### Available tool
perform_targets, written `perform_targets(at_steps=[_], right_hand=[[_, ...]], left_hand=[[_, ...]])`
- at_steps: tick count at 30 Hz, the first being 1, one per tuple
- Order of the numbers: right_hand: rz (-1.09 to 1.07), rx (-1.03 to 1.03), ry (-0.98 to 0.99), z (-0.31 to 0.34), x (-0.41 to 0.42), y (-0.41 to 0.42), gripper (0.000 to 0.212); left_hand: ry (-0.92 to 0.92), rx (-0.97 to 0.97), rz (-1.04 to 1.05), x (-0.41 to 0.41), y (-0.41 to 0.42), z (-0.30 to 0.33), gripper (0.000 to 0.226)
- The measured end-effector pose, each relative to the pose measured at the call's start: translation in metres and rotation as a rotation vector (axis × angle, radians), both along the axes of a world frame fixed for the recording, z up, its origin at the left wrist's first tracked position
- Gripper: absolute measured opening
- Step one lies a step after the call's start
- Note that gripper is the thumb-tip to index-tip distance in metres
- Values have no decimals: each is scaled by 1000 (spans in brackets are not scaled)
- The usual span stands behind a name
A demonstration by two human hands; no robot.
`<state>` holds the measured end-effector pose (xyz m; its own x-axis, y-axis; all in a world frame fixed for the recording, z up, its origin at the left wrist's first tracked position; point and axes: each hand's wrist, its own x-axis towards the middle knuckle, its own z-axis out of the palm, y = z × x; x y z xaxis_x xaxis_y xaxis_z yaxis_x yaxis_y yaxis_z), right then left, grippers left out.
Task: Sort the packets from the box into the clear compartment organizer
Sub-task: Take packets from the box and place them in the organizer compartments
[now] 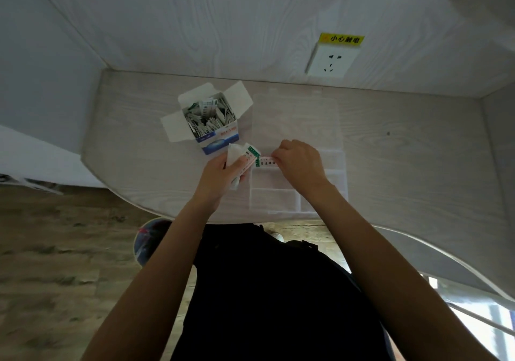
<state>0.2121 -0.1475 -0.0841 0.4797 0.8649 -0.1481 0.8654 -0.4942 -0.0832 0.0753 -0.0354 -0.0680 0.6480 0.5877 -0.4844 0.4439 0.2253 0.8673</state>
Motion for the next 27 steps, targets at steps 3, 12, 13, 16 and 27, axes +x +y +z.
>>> perform_targets(at_steps=[3, 12, 13, 16, 27], right_hand=[[-11, -13, -76, 2, -2, 2, 16], [-501, 613, 970, 20, -17, -1, 25], [-488, 606, 981, 20, -18, -2, 28], [-516, 622, 983, 16, -15, -3, 29], [-720, 486, 528, 0, -2, -22, 5]], left_hand=[[10, 3, 18, 0, -3, 0, 7], [-10, 93, 30, 10, -10, 1, 5], [-23, 56, 26, 11, -11, 1, 6], [-41, -115, 25, 14, -11, 1, 11], [-50, 71, -44, 19, -2, -5, 17]])
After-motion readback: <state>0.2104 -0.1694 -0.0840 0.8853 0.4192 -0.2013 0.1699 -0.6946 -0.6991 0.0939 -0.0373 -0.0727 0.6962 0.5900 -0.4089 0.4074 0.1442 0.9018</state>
